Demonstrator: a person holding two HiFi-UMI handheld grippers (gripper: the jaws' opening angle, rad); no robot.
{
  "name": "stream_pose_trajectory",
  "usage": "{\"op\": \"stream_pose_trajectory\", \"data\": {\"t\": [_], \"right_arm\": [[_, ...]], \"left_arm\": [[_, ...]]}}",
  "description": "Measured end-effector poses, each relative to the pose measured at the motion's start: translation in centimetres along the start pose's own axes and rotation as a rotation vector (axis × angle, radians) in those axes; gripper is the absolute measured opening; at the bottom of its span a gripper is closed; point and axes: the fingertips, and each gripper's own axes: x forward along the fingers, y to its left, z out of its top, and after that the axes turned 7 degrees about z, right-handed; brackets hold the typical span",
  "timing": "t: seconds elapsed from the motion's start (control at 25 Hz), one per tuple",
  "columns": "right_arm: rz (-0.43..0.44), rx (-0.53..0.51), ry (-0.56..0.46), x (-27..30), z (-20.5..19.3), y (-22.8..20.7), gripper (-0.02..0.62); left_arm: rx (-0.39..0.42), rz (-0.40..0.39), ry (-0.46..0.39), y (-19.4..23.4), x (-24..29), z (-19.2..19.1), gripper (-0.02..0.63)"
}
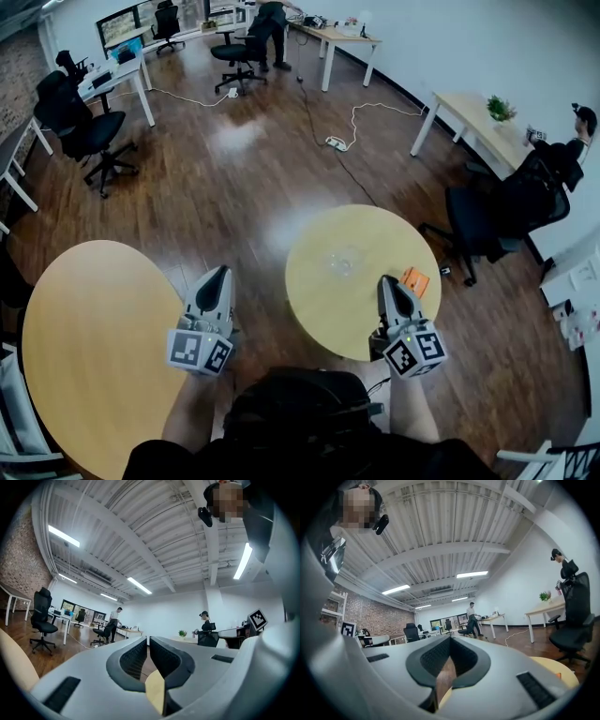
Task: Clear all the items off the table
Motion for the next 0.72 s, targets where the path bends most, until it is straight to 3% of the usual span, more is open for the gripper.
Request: {"op": "stream_pose_trajectory", "data": {"t": [0.4,0.72], "right_arm": [[-0.002,0.005,0.011,0.6,-0.9,0.8,0.002],[-0.004,0.009,0.003,-0.1,-0.8,1.0,0.002]], "left_arm": [[-0.02,0.036,-0.002,2.0,-0.8,-0.5,0.011],[-0.029,0.021,0.022,0.7,-1.6,-1.5,0.0]]}}
